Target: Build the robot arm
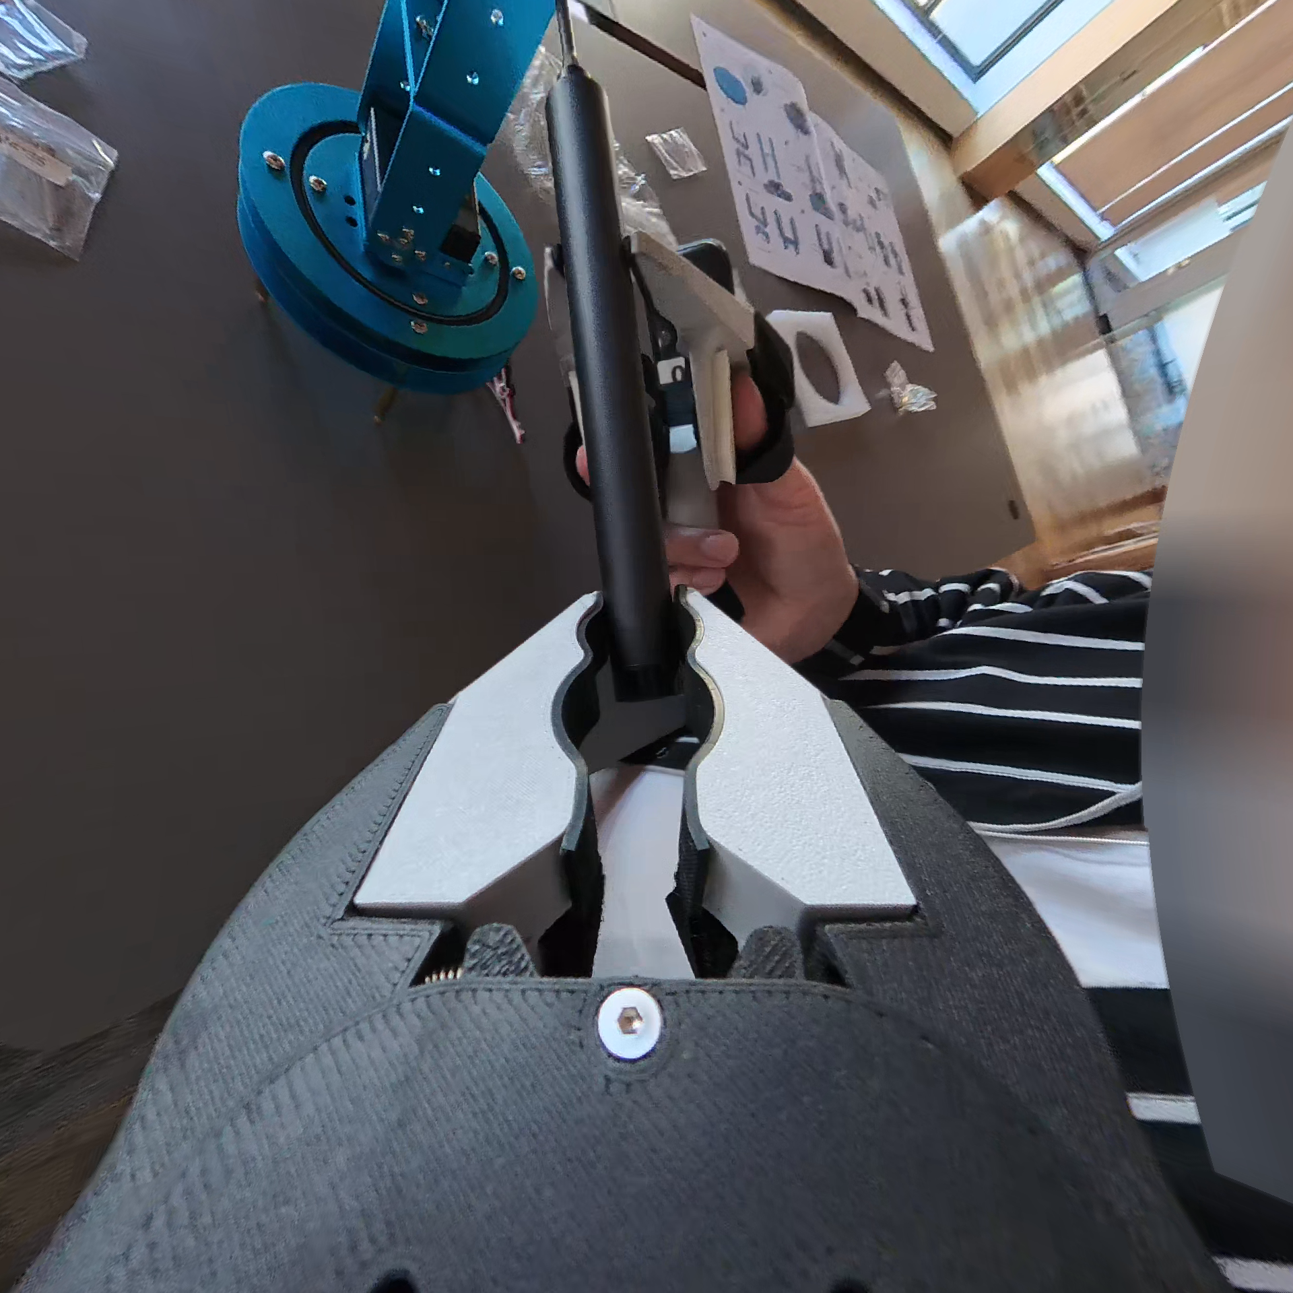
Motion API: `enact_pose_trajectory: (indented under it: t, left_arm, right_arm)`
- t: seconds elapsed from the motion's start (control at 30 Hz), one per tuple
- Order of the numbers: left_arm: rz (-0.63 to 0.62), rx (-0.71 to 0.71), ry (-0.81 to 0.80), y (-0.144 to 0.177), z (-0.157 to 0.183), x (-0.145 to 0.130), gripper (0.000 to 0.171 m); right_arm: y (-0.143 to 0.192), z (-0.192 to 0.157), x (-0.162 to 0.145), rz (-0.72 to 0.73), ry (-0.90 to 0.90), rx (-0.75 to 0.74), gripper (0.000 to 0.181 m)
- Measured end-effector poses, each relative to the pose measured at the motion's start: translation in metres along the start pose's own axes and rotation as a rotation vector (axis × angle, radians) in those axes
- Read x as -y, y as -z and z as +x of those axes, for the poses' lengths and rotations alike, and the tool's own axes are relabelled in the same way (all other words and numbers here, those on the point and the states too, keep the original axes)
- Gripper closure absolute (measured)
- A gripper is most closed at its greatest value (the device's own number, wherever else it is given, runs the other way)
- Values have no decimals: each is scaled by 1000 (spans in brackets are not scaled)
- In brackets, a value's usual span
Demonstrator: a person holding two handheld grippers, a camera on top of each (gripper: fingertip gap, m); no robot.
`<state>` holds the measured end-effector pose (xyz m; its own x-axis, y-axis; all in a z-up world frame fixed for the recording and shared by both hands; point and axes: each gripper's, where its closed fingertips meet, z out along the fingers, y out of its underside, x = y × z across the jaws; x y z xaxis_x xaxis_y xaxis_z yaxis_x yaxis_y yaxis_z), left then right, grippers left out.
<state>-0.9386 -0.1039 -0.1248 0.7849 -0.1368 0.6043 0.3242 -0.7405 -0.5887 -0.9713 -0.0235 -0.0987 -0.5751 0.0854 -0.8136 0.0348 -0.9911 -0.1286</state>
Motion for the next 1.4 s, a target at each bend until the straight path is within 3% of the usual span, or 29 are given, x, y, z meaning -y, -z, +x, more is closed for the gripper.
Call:
enact_pose_trajectory:
  t: [0.3,0.6,0.8,0.9,0.97,1.13,1.4]
  left_arm:
    - [1,90,-111,-2,1,2,153]
    - [66,-158,63,-8,12,3,152]
    - [56,-102,58,-7,5,2,153]
    - [42,1,-20,-5,0,2,153]
    - [45,42,-49,-3,-1,4,154]
    - [65,107,-91,0,-3,8,154]
    - [75,178,-138,-2,-4,7,153]
  right_arm:
    - [2,-4,3,56,-128,164,166]
    - [6,-4,3,69,-137,231,166]
    - [6,-1,3,43,-101,174,166]
    - [6,6,1,13,-18,48,155]
    - [6,2,1,-5,24,15,164]
    - [4,2,1,-27,74,-114,162]
    - [3,0,2,-28,16,-85,166]
